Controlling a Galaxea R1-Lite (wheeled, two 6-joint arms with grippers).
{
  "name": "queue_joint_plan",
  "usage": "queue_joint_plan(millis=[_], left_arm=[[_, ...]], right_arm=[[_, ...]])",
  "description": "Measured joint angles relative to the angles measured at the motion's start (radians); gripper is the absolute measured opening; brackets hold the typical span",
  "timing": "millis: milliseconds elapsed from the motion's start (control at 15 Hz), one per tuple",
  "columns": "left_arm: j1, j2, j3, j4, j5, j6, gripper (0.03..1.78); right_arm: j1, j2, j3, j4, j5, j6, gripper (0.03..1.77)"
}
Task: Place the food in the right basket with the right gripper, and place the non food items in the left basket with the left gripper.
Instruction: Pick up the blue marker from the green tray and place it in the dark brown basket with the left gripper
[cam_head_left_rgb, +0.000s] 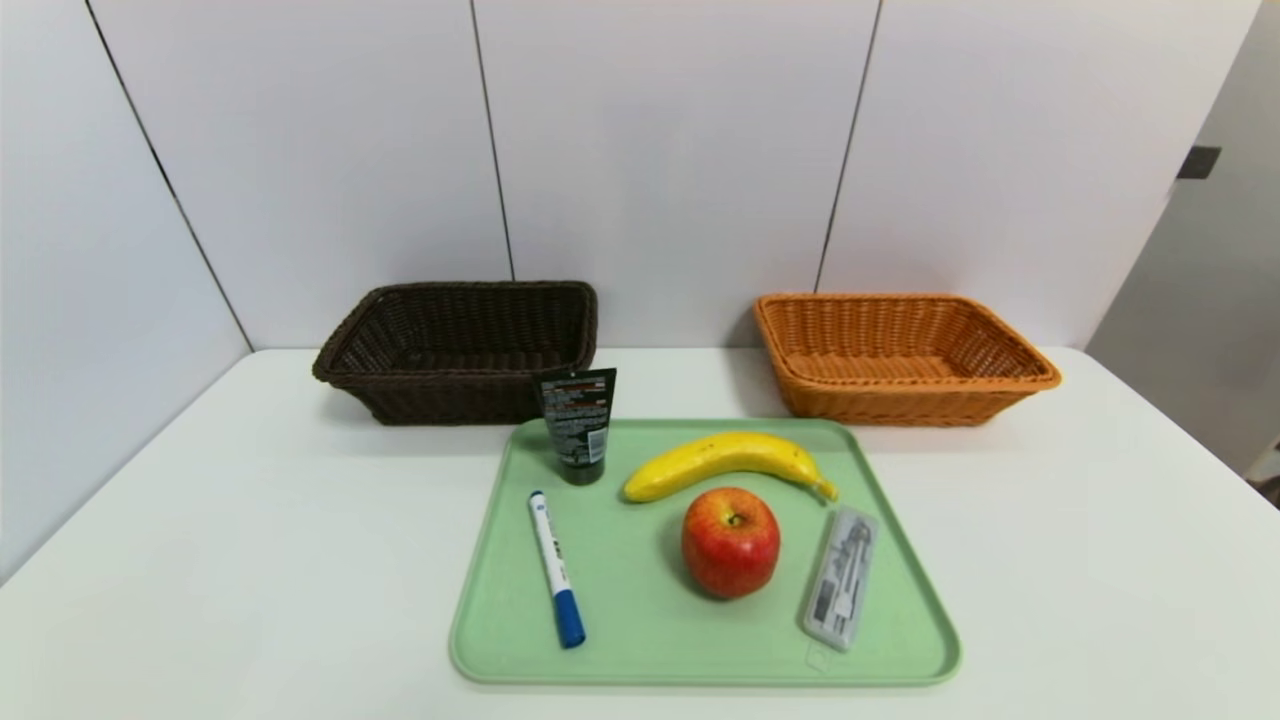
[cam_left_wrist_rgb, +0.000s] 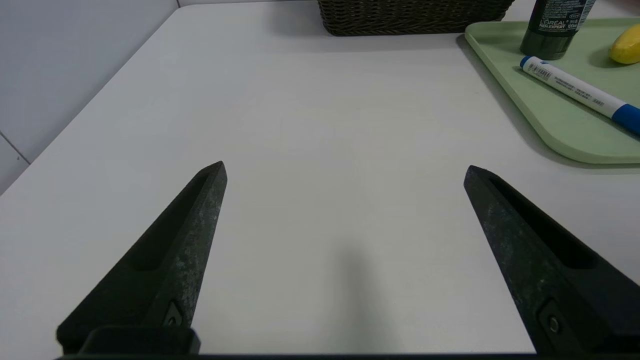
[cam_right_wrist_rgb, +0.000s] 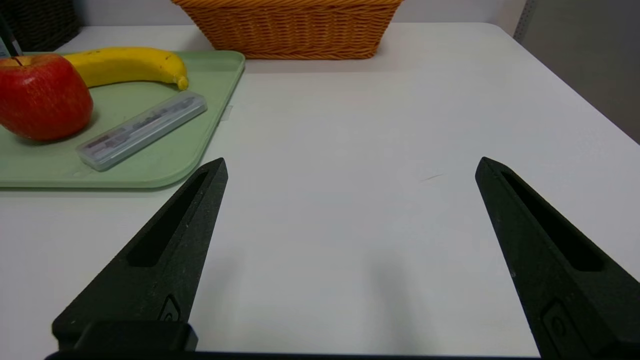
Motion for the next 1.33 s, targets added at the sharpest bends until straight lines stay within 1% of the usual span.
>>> queue_joint_plan(millis=[1333], left_arm=[[0.0,0.0,0.0,0.0,0.0,0.0,1.69]], right_arm=[[0.0,0.0,0.0,0.0,0.0,0.0,1.71]])
